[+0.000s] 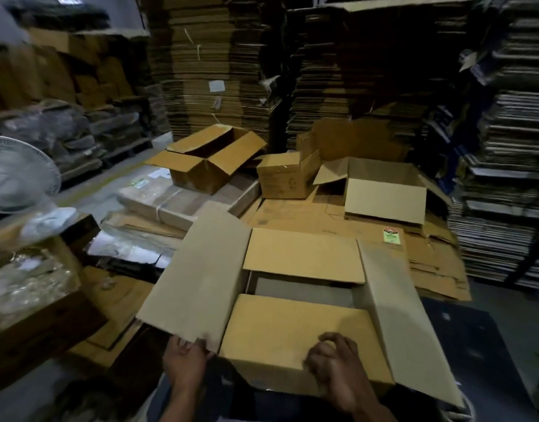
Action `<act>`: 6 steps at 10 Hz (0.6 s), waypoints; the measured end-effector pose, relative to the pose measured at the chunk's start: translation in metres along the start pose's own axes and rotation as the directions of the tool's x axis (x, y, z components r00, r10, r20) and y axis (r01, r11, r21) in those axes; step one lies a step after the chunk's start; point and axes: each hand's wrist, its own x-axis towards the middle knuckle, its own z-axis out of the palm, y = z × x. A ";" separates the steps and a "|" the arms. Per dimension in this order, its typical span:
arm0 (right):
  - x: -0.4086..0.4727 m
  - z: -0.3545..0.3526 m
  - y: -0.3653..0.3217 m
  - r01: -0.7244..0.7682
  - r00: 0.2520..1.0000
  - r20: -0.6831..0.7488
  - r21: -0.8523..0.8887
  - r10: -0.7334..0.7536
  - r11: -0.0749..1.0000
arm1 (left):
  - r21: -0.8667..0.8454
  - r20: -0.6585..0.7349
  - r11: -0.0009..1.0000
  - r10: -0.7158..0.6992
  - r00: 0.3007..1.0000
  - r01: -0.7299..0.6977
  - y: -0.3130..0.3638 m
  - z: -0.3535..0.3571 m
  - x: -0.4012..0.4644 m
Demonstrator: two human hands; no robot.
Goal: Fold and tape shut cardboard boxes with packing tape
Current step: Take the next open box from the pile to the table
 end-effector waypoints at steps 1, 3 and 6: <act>0.017 -0.011 -0.006 -0.207 0.975 0.092 0.031 0.204 0.978 | 0.012 -0.058 1.000 -0.007 0.998 0.008 -0.002 -0.023 0.019; 0.098 0.000 -0.002 -0.436 0.829 0.363 -0.058 0.426 0.898 | -0.035 -0.138 0.999 -0.024 0.990 0.020 -0.022 -0.051 0.129; 0.121 -0.015 -0.038 -0.402 0.891 0.140 -0.194 0.431 0.895 | -0.224 -0.131 0.961 -0.195 0.972 0.162 0.010 -0.068 0.152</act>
